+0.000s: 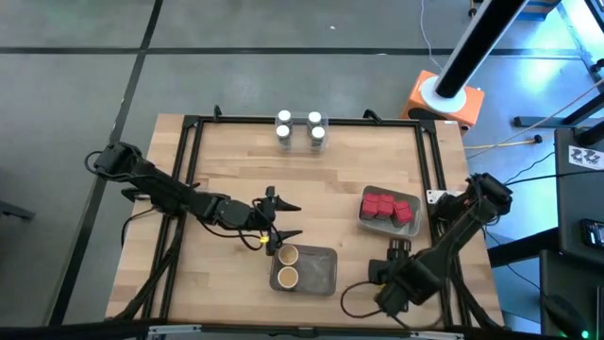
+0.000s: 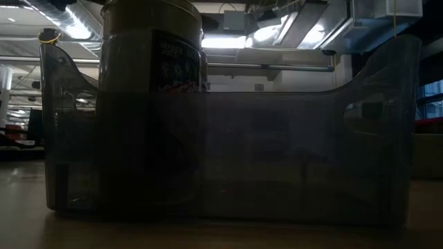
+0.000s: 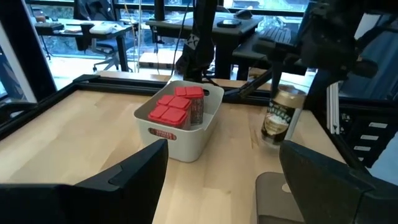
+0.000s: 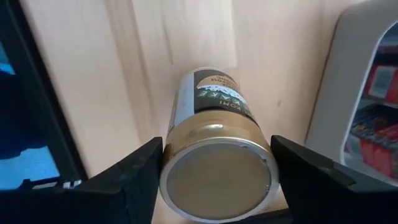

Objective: Sort spices by type
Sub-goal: Put the gold seasoning bottle into the black bin

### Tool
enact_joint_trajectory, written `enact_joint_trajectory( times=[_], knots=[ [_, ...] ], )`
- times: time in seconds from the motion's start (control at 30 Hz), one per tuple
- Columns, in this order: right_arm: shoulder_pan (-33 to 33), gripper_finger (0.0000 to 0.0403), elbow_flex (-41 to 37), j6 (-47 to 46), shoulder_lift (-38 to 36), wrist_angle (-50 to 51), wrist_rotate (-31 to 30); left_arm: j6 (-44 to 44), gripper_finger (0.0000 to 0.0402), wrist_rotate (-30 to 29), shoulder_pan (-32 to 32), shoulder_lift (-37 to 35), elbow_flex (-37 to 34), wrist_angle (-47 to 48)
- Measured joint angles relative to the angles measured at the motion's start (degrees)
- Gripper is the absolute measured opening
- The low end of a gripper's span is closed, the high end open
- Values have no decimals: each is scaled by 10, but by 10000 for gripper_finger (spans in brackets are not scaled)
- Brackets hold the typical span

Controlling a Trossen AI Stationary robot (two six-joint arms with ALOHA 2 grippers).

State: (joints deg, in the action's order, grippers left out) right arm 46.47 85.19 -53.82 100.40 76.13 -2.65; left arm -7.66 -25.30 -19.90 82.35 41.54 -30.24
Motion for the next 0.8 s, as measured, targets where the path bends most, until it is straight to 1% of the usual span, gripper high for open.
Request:
enact_joint_trajectory(
  times=[0.27, 0.53, 0.8],
  knots=[
    [-28, 268, -2, 32, 0, -1, -2, 11, 292, 0, 0, -2, 0, 1],
    [-47, 271, -2, 48, 0, -25, -43, 11, 292, 0, 0, -2, 0, 1],
    [-73, 270, -2, 90, 0, -55, -54, 11, 292, 0, 0, -2, 0, 1]
  ],
)
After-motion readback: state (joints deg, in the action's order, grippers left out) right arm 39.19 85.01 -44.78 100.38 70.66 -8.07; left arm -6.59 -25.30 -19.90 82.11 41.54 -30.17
